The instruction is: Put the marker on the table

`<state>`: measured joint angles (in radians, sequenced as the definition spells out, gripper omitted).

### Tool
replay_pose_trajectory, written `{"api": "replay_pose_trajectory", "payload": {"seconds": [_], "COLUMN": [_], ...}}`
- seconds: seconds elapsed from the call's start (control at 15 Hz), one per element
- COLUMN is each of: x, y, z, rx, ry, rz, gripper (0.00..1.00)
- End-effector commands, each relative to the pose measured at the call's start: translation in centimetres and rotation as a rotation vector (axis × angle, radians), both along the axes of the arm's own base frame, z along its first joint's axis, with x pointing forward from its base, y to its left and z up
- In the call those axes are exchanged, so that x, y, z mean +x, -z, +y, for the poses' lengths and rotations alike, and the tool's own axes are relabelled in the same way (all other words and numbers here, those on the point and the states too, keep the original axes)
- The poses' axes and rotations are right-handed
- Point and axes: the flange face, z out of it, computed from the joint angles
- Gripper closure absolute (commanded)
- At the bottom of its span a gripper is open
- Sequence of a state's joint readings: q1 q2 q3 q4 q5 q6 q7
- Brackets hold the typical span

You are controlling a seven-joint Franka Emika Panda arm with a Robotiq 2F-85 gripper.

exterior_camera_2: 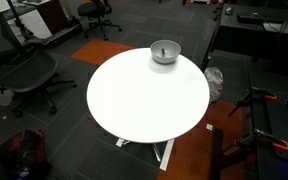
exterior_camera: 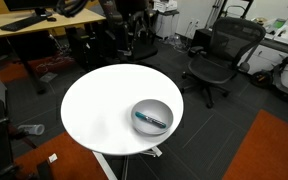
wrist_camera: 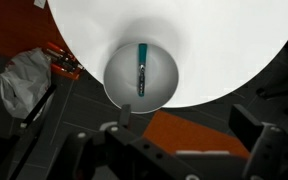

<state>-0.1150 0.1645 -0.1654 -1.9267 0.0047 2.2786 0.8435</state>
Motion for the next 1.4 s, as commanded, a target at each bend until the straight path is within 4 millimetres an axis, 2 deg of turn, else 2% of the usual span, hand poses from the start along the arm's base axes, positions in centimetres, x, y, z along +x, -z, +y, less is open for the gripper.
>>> {"api": "replay_pose_trajectory", "payload": {"seconds": [0.0,0.4,1.33], "x": [1.4,2.1,2.8], "y": [2.5,6.7,14.9], "z": [-2.1,-4.2,-7.2], "rx": [-0.01,0.015,0.057], "ry": [0.074,0.117,0.161], "rz": [0.018,0.056,0.107], "gripper": [0.0,0.0,0.0]}}
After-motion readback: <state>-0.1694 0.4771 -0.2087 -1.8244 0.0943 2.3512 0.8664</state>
